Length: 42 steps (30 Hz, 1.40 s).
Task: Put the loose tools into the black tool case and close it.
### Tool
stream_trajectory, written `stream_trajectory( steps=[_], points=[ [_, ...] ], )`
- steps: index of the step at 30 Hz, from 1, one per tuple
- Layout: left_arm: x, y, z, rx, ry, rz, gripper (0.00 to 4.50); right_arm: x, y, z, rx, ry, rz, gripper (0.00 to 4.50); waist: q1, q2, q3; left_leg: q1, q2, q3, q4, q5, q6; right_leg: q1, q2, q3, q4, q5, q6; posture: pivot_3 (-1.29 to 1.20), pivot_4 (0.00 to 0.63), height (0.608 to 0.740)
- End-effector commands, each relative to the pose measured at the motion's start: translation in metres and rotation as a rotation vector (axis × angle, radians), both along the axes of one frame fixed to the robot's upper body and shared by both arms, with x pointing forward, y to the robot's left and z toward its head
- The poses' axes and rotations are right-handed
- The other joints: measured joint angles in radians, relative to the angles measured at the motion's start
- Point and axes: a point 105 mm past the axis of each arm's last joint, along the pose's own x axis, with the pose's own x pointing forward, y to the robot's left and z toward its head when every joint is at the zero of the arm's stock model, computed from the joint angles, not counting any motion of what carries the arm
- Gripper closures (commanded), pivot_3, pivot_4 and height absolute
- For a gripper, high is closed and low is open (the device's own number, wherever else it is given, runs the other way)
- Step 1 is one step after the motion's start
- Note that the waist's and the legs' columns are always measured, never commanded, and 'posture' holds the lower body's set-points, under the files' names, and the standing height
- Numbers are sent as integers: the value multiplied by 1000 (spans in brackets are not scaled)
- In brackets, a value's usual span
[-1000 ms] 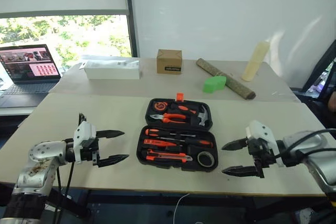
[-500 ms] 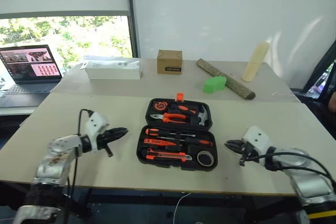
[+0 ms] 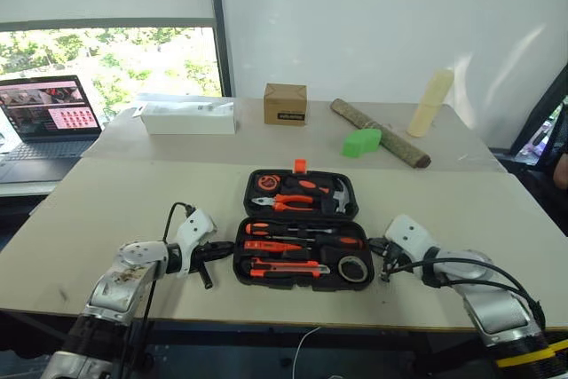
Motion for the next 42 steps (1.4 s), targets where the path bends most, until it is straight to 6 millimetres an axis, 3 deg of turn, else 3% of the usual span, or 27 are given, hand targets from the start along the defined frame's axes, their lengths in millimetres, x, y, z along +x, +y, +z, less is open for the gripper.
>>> stream_trajectory(
  steps=[1, 5, 11, 17, 21, 24, 30, 35, 42],
  points=[
    [-9, -9, 6, -14, -27, -74, 4500, -13, 26, 21, 23, -36, 109, 4493, -1, 0, 0, 0, 0, 0, 0, 0, 0, 0, 0, 0, 0, 0, 0, 0, 150, 740],
    [-18, -6, 2, -16, -5, -76, 4500, -24, 32, 14, 34, 18, 120, 4493, -3, 0, 0, 0, 0, 0, 0, 0, 0, 0, 1, 0, 0, 0, 0, 0, 150, 740],
    [-27, 5, -2, 10, 1, -39, 4500, -30, 8, 6, -54, 33, 74, 4493, 0, 0, 0, 1, 0, 0, 0, -4, 6, 1, -1, 0, 0, 0, 0, 0, 150, 740],
    [-33, 35, -2, 47, 47, 8, 4500, -33, -11, 12, -72, 27, 54, 4493, 1, 0, 0, 2, 0, -1, 0, -3, 6, 1, -1, 0, 1, 0, 0, 0, 150, 740],
    [-12, 54, 14, 16, -26, 111, 4500, -28, -10, 20, -23, -20, 37, 4493, 0, 0, 0, 3, 1, 0, -1, -3, 6, 1, 0, 0, 2, 0, -1, 0, 150, 740],
    [2, 48, 23, -37, -63, 136, 4500, -19, -7, 22, -13, -60, 9, 4493, 1, 0, 0, 3, 0, -1, 0, -3, 5, 2, 1, 0, 2, 0, -1, 0, 150, 740],
    [27, 21, 17, -29, -94, 171, 4500, 12, -6, 12, -5, -147, -115, 4493, 8, 0, 0, 3, -1, 0, 1, -2, 4, 3, 0, 0, 1, 0, -1, 0, 150, 740],
    [41, 6, 20, -53, -128, 194, 4500, 23, 4, 13, 27, -197, -115, 4493, 7, 0, 0, 1, -1, 0, 0, 2, -3, 1, 1, 0, 1, 0, -1, 0, 150, 740],
    [34, -21, 27, -104, -156, 70, 4500, 23, 22, 12, 47, -217, -23, 4493, 6, 0, 0, 1, -1, 0, 0, 2, -2, 2, 0, -1, 0, 0, -1, 0, 150, 740]
  ],
)
